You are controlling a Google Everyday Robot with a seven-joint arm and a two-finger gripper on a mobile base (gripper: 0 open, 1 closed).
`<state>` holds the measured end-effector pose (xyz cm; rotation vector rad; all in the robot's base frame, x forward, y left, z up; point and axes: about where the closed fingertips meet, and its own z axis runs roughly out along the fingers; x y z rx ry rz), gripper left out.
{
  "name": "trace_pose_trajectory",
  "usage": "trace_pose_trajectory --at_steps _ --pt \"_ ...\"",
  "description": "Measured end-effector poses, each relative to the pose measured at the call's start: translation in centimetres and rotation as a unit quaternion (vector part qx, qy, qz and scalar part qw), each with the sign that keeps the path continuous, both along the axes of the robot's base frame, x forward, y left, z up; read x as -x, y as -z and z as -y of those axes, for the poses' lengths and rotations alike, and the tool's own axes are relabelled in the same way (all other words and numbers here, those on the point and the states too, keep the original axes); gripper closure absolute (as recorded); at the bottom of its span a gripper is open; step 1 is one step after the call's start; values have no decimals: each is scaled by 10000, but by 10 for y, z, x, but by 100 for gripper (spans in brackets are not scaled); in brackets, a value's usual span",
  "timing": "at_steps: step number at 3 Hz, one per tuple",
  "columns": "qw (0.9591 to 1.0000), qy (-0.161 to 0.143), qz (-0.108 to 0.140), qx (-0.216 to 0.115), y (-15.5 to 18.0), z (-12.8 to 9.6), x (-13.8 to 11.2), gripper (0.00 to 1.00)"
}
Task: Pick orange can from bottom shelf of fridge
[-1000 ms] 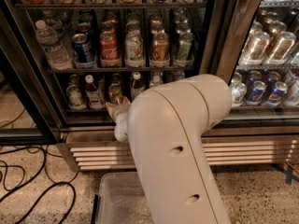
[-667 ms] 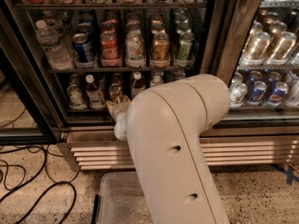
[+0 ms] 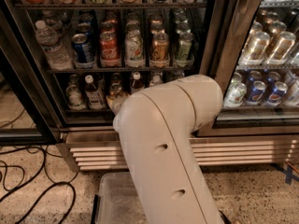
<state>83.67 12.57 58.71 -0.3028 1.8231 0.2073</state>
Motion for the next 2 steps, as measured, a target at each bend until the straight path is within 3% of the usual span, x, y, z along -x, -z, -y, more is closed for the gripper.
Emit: trace_pose_trajectory --at_steps 2 --pt "10000 24 10 0 0 1 -3 80"
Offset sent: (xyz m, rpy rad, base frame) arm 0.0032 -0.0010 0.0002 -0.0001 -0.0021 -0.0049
